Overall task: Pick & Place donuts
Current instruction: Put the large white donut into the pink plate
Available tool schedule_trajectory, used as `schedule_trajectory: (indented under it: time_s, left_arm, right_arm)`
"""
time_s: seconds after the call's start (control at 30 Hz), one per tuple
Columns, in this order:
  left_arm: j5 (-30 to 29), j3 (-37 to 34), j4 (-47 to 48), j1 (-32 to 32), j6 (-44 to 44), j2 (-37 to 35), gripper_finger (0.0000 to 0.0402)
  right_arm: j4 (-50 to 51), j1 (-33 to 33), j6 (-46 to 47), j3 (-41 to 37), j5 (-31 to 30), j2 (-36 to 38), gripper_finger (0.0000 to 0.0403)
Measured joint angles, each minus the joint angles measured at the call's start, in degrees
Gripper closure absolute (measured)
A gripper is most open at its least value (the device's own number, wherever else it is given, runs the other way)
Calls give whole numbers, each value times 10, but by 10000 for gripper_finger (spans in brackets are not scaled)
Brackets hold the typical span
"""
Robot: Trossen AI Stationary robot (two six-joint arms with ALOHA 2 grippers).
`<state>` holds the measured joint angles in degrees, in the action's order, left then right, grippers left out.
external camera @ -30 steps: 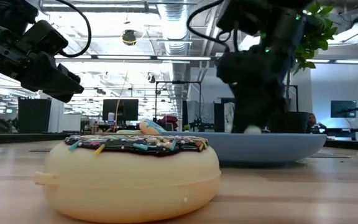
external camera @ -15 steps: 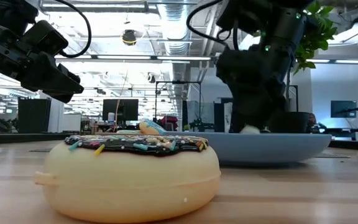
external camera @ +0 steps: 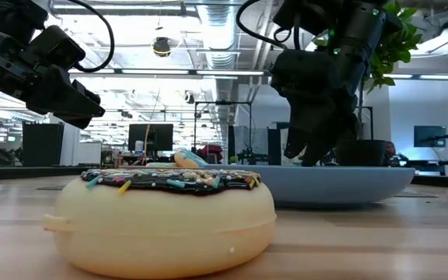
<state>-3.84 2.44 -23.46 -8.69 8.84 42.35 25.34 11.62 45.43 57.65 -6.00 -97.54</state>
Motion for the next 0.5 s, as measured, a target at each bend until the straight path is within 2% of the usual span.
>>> schedule_trajectory:
  time_s: [0.17,0.27,0.4,0.5]
  left_arm:
    - [0,0,-2,0,19,0,402]
    - [0,0,-3,0,20,0,401]
    - [-6,0,-10,0,39,0,391]
    - [-26,0,-21,0,54,0,362]
  right_arm:
    - [10,5,-13,0,-43,62,163]
    - [45,8,-24,0,-67,107,185]
    - [114,21,-25,-19,-102,164,253]
    - [124,37,-25,-61,-108,208,321]
